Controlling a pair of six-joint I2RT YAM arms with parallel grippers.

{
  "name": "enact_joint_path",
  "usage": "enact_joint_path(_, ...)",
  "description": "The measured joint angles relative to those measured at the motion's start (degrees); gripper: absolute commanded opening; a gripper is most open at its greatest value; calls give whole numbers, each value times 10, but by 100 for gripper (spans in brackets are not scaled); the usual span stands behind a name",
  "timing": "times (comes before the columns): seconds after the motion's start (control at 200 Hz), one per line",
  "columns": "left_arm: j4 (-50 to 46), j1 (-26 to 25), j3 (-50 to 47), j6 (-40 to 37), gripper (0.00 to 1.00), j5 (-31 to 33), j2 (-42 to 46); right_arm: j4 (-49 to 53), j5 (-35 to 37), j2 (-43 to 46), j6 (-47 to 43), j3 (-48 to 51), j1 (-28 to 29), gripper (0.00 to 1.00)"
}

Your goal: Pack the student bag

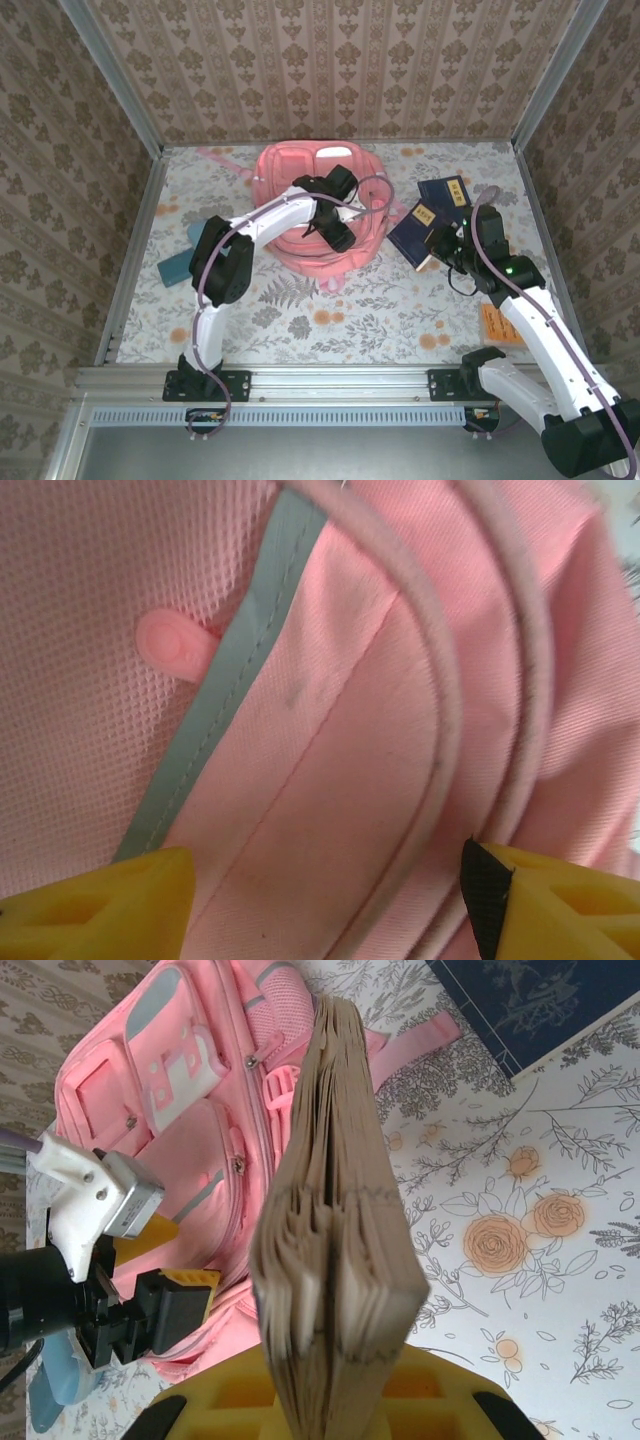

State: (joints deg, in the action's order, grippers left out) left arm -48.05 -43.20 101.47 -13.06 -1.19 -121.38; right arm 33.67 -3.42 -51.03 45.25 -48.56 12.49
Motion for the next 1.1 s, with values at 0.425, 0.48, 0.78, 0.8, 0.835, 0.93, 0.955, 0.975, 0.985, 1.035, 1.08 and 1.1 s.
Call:
enact_joint_path(0.425, -7, -11, 32, -59, 63, 71, -32, 0, -14, 1, 14, 14, -2, 0)
enact_joint_path(0.48, -12, -15, 34, -64, 55, 72, -32, 0, -15, 1, 15, 14, -2, 0)
enact_joint_path(0.78, -12, -23, 40, -88, 13, 80, -21, 3, -14, 15, 16, 14, -2, 0)
enact_joint_path(0.8, -11, -23, 40, -88, 12, 82, -17, 4, -14, 18, 16, 14, -2, 0)
enact_joint_path(0.835, -7, -24, 38, -89, 10, 88, -7, 8, -13, 22, 16, 14, -2, 0)
enact_joint_path(0.93, 17, -25, 33, -86, 7, 104, 27, 21, -9, 33, 15, 14, -2, 0)
enact_joint_path(0.955, 24, -25, 30, -84, 7, 108, 37, 25, -7, 36, 14, 14, -2, 0)
enact_joint_path(0.975, 31, -26, 28, -82, 6, 113, 47, 28, -6, 38, 14, 13, -2, 0)
enact_joint_path(0.985, 35, -26, 26, -81, 6, 116, 52, 30, -6, 39, 14, 13, -2, 0)
enact_joint_path(1.035, 54, -26, 19, -75, 5, 132, 79, 41, -2, 43, 14, 9, -2, 0)
enact_joint_path(1.08, 69, -26, 14, -65, 4, 149, 100, 49, 0, 48, 14, 4, -2, 0)
enact_joint_path(1.1, 76, -26, 13, -62, 4, 158, 110, 53, 0, 50, 13, 2, -2, 0)
